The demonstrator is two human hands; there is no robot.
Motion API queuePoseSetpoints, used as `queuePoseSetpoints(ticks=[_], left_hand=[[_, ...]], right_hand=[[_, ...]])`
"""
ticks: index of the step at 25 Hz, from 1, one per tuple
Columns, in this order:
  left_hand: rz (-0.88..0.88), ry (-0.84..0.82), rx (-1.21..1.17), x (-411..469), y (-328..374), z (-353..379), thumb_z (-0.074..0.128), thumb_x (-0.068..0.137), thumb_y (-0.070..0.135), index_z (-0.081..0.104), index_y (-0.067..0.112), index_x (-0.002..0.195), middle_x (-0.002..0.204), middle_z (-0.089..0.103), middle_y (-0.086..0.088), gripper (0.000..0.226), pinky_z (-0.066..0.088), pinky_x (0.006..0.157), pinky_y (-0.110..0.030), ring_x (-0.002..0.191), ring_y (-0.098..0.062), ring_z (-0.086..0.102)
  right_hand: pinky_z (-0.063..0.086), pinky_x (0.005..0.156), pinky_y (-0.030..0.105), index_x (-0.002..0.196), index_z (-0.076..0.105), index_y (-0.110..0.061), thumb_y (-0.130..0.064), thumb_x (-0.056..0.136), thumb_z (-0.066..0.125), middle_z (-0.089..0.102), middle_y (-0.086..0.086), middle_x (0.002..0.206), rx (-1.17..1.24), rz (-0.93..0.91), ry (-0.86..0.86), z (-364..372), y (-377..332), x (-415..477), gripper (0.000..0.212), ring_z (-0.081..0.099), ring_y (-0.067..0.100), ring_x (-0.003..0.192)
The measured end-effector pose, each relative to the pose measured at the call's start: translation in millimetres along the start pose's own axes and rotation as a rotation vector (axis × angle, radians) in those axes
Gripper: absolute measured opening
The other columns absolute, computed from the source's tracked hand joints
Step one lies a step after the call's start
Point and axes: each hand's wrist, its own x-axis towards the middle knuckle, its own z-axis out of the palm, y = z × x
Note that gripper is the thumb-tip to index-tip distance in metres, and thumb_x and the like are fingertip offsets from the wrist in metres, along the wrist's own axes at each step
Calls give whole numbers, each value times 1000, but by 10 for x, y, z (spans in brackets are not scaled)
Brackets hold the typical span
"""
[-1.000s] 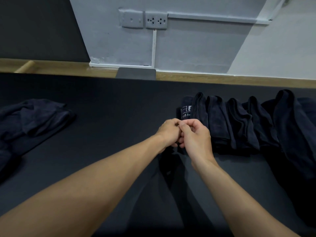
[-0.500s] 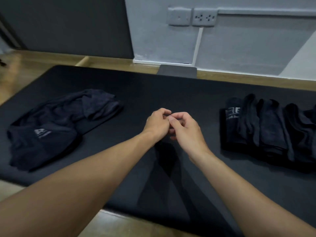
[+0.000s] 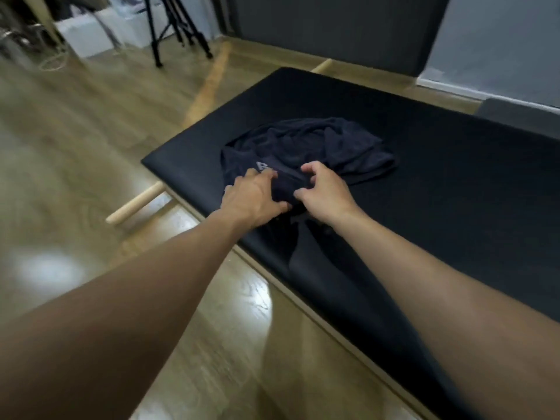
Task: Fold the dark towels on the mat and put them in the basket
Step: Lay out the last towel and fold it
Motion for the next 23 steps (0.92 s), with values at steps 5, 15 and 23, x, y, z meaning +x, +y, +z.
queuePoseSetpoints(ticks=[5, 15, 23], left_hand=[[102, 20, 382, 93, -384, 255, 53, 93, 55, 44, 13, 133, 129, 54, -13, 59, 44, 93, -42, 120, -33, 48], [152, -129, -243, -289, 119, -787, 61, 90, 43, 57, 18, 108, 109, 64, -2, 31, 48, 83, -39, 103, -24, 60], [254, 110, -487, -801, 986, -3376, 64, 84, 18, 44, 17, 78, 77, 47, 6, 21, 36, 63, -31, 68, -17, 46]], right_hand=[[46, 87, 43, 138, 41, -21, -43, 88, 67, 39, 15, 135, -639, -122, -133, 412, -56, 355, 60, 53, 37, 112], [56, 62, 28, 86, 68, -14, -28, 96, 62, 65, 2, 83, 34, 280, -152, -582, -943, 10, 18, 63, 17, 72], [40, 43, 21, 86, 66, -9, -25, 98, 58, 51, 4, 64, 519, 526, -120, -2498, -3172, -624, 22, 43, 11, 52]])
